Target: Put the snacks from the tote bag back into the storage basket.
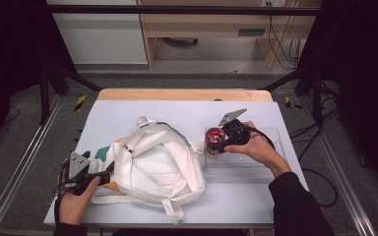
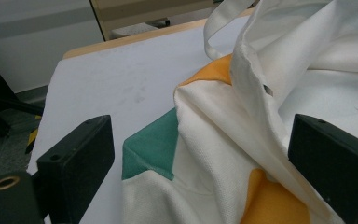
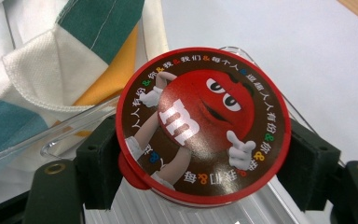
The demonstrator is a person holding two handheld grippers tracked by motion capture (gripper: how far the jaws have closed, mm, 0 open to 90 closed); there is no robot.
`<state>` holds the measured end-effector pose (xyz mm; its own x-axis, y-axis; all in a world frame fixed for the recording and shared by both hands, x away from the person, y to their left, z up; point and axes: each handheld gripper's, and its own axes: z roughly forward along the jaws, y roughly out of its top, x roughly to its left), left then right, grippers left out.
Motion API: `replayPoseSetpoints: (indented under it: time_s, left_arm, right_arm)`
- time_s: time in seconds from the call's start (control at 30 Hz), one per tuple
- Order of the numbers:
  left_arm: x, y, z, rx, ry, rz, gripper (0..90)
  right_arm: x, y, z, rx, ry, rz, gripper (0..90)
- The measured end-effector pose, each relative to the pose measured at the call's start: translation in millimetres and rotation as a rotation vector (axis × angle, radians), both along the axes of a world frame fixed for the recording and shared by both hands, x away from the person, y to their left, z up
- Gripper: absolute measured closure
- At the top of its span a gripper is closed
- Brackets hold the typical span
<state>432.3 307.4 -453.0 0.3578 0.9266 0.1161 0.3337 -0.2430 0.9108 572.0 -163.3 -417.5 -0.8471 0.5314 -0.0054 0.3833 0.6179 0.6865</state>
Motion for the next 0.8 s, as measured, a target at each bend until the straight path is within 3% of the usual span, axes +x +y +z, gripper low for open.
replayPoseSetpoints:
  time_s: [0.8]
  left_arm:
    - [-0.3, 1.1, 0.9, 0.0, -0.002, 0.003, 7.0]
  right_arm:
    - [-2.0, 0.9, -10.3, -0.027, 0.026, 0.012, 25.9]
